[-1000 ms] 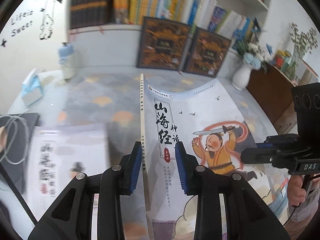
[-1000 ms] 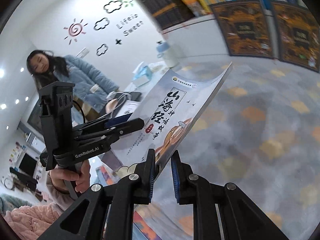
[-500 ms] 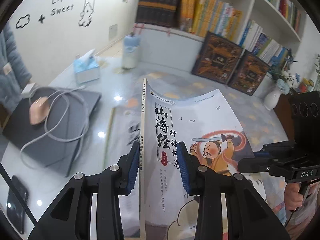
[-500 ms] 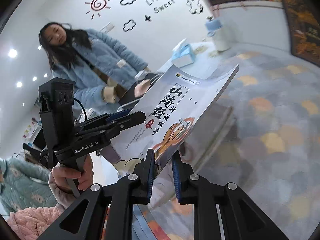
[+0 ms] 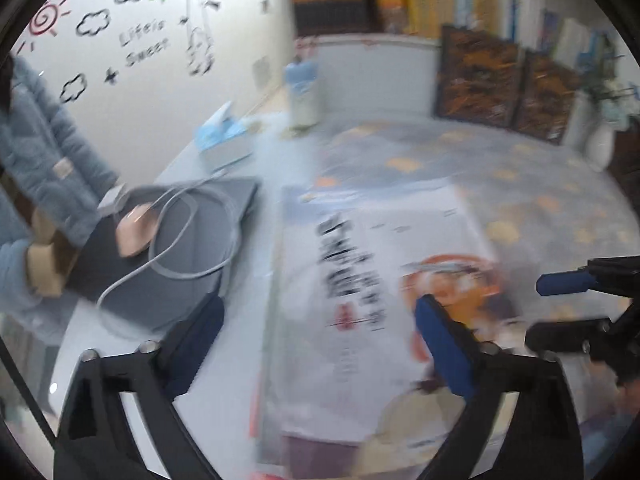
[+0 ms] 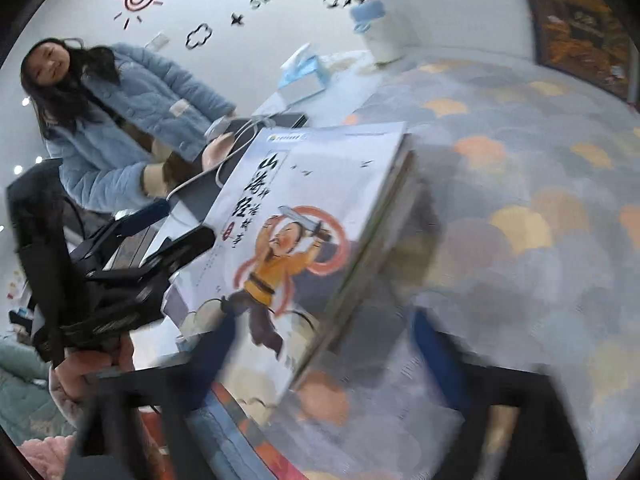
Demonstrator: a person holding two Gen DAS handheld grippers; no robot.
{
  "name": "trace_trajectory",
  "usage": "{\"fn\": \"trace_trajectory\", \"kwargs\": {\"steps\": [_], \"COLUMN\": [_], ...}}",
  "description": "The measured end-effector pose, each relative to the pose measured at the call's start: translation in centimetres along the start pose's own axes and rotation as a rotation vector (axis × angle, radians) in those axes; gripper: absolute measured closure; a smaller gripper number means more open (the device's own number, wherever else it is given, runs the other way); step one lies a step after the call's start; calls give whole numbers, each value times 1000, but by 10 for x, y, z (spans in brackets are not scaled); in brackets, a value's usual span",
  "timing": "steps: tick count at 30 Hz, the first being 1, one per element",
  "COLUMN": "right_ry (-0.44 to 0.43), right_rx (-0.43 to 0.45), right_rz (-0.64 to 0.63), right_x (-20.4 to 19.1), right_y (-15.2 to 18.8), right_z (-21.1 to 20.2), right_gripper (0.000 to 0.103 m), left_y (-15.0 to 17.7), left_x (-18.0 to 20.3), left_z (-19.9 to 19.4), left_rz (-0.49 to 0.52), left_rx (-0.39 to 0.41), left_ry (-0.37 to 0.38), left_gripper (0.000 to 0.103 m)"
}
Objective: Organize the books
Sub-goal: 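Open the left tool and pull it back from the stack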
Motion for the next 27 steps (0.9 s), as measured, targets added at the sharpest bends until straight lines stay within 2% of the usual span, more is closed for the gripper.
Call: {"fn": "trace_trajectory", "kwargs": {"steps": [2, 5, 9, 11, 13, 16, 21, 27], "right_ry": [41, 172, 398, 554, 670, 768, 799, 668], "right_rx": [-2, -5, 72, 130, 181, 218, 234, 250], "right_rz": [31, 78, 89, 56, 29, 42, 77, 235], "right_x": [12, 32, 52, 55, 57, 62, 71, 94], "right_y": [8, 19, 33, 45, 53, 69, 85, 105], "right_z": [-8, -26, -69, -95, -115, -134, -149, -159], "right_gripper": [5, 5, 5, 4, 2, 1, 1, 1], "left_y": [-2, -6, -8, -9, -7, -4, 0, 4], "left_x": [14, 39, 72, 98, 124, 158, 182, 186], "left_z": [-2, -3, -6, -8, -7, -4, 0, 5], "left_rz": [14, 14, -4, 13, 54, 106, 127, 136], "left_rx": [2, 2, 33, 50, 59, 60, 46, 35], "left_ry": [32, 127, 185, 223, 260, 300, 344, 327], "left_gripper": [6, 5, 1, 1, 1, 1, 1, 1]}}
Point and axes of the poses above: each gripper's, at about its wrist camera, not at the fingertips, and z roughly the way its jaws point, x to its right, y to its underside, the point moved 4 cm from there along z, roughly the way its jaws point, and after that the axes turned 14 degrees about y, right-handed, at the moved point
